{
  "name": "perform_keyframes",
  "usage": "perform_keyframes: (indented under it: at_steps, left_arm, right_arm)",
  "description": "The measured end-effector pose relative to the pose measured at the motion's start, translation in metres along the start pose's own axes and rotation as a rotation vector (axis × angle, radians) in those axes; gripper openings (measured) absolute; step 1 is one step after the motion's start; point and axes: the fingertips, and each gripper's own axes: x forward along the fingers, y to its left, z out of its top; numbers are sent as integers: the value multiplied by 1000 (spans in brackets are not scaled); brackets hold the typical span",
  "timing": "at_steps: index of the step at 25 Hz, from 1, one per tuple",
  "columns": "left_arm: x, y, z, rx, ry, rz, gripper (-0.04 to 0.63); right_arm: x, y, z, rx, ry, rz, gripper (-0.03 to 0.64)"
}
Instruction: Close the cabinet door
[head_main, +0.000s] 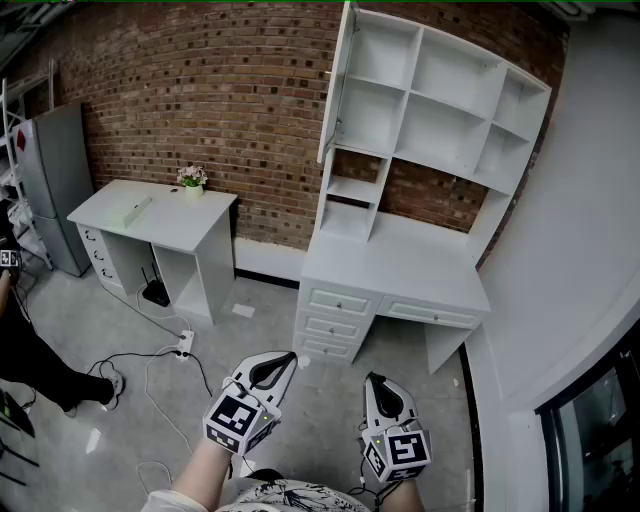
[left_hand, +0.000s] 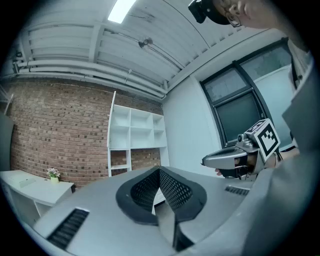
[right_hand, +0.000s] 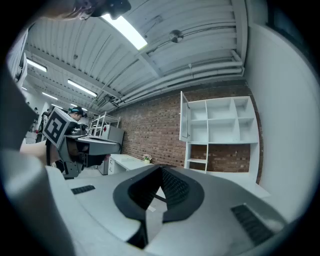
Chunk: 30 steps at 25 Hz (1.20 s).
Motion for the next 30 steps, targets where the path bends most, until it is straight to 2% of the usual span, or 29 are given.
perform_keyframes:
  at_steps: [10, 14, 20, 30]
  left_arm:
    - [-2, 3, -6, -2, 7, -5, 11]
    - [0, 3, -10, -7, 11, -7, 11]
    - [5, 9, -25, -23, 42, -5, 11]
    - [43, 57, -50, -37, 65, 0, 11]
  right_arm:
    - [4, 7, -8, 7, 17, 14, 3]
    - [6, 2, -14, 31, 25, -10, 5]
    - [16, -1, -27, 58, 37, -5, 5]
    - [70, -11, -47, 65, 68, -8, 5]
